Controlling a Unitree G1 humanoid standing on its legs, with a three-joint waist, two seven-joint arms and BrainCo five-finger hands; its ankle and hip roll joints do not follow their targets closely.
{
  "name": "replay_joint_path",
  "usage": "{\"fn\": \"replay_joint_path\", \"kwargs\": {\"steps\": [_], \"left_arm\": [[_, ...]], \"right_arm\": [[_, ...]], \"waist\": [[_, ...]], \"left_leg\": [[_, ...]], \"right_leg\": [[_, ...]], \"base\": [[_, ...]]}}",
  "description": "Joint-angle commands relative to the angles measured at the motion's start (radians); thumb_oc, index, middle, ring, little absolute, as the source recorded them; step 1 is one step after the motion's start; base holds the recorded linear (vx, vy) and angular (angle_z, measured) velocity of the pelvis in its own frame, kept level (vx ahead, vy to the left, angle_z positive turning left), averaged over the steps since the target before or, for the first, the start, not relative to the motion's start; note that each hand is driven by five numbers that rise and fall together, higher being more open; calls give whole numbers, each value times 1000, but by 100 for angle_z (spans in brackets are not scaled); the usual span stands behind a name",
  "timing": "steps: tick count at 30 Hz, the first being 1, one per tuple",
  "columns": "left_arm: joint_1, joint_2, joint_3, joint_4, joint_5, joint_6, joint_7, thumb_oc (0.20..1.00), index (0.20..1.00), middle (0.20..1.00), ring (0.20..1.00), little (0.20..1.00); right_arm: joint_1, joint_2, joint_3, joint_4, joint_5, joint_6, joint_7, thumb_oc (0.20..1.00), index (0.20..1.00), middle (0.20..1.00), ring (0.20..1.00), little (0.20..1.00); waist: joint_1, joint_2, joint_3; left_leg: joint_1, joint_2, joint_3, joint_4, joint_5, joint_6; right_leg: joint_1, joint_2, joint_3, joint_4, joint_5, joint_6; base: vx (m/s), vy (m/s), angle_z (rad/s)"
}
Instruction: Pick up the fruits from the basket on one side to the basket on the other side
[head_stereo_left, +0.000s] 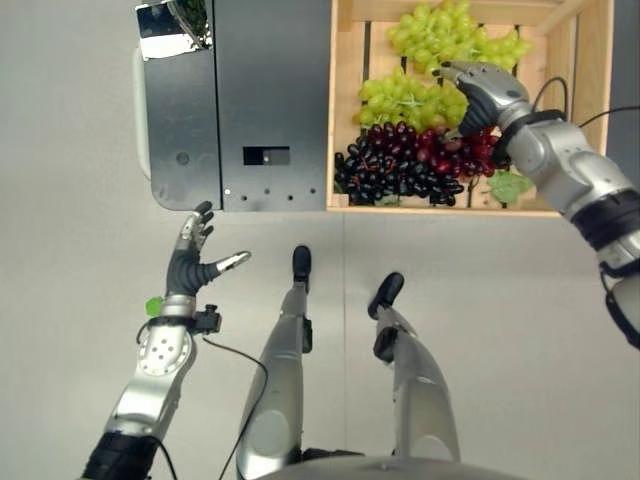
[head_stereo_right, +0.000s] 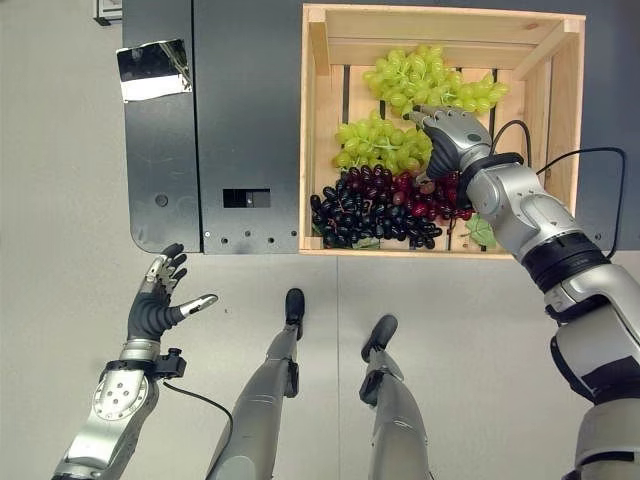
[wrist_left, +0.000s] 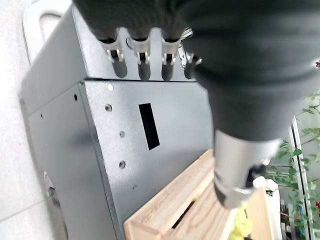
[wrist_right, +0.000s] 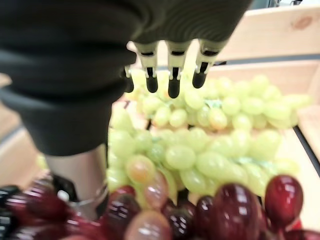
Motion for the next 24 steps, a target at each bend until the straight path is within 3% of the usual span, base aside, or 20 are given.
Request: {"fn": "replay_joint_path", "kwargs": {"steps": [1,9,24], "left_arm": [[-7,22,-6,-69,-14,-50,20,1000,1000,1000,1000,1000],[-26,18,-30,-83,-16,-53,37,1000,1000,1000,1000,1000],[-56,19,-72,-66,-22,-70,72,1000,1000,1000,1000,1000]], "right_arm": [[-122,-47,84,-3,-25,7,-51,1000,1000,1000,1000,1000],[-140,-12,105,3,-41,14,-73,1000,1000,1000,1000,1000],[-259,28,197,204,-59,40,-143,1000,1000,1000,1000,1000]], "waist": [[7,15,7],[6,26,7],[7,49,7]], "left_leg": [[53,-10,3,25,-66,-29],[-18,-12,-5,47,-74,-26],[-119,-19,-10,52,-68,-24]], "right_leg": [[46,-13,19,-105,93,77],[-28,-17,26,-78,88,75],[-140,-23,38,-50,80,74]], "base": [[100,-13,3],[20,-5,2],[2,-1,0]]}}
